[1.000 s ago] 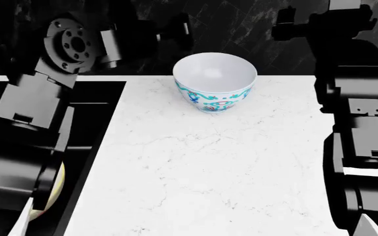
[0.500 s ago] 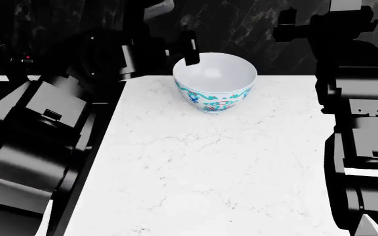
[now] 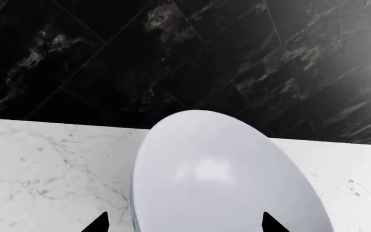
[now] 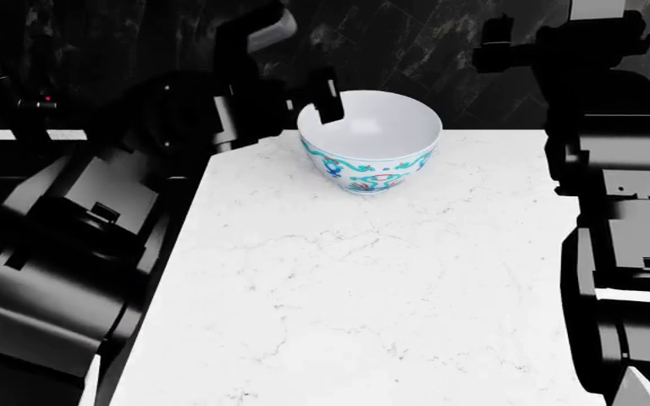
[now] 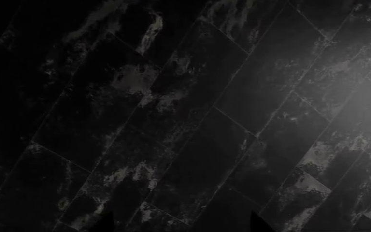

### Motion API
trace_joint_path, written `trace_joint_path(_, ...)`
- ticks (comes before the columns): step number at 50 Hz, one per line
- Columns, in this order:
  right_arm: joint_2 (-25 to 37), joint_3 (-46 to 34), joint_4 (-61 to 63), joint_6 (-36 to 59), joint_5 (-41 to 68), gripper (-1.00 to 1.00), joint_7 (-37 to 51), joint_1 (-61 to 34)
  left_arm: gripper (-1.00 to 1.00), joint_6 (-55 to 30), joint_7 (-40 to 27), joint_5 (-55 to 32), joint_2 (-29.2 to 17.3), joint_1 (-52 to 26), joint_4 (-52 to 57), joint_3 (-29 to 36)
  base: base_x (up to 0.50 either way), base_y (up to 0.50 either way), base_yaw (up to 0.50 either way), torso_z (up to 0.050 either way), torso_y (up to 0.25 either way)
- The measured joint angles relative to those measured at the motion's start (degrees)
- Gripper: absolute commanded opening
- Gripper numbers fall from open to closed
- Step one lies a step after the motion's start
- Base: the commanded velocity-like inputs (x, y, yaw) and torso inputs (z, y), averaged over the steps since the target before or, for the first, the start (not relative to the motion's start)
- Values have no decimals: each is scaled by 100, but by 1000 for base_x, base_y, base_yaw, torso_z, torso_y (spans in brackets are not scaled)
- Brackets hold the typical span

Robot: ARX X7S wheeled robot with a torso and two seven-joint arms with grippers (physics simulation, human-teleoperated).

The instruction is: Stack the bowls in the sink.

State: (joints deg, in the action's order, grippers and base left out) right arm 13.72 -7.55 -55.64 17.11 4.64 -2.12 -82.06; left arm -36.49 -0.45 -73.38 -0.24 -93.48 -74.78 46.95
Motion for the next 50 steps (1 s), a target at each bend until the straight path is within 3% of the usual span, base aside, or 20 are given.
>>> trace_joint_path(14, 16, -13, -8, -13, 6, 100, 11, 26, 100, 95, -212, 860, 7, 132, -15, -1054, 0, 0, 0, 0, 0)
trace_joint_path(25, 36, -18, 33, 12, 17, 100, 18, 36, 100, 105, -255, 1032, 17, 152, -16, -1203, 0, 0, 0, 0, -120)
trace_joint_path(36, 48, -23, 82, 48, 31, 100, 25, 49, 100, 132, -254, 848, 20, 154, -18, -953, 0, 0, 0, 0, -119)
trace_joint_path(50, 74, -21, 112, 60, 52, 100, 31, 73, 100, 242, -195, -47, 16, 136, -11, 15, 0, 0, 0, 0, -18)
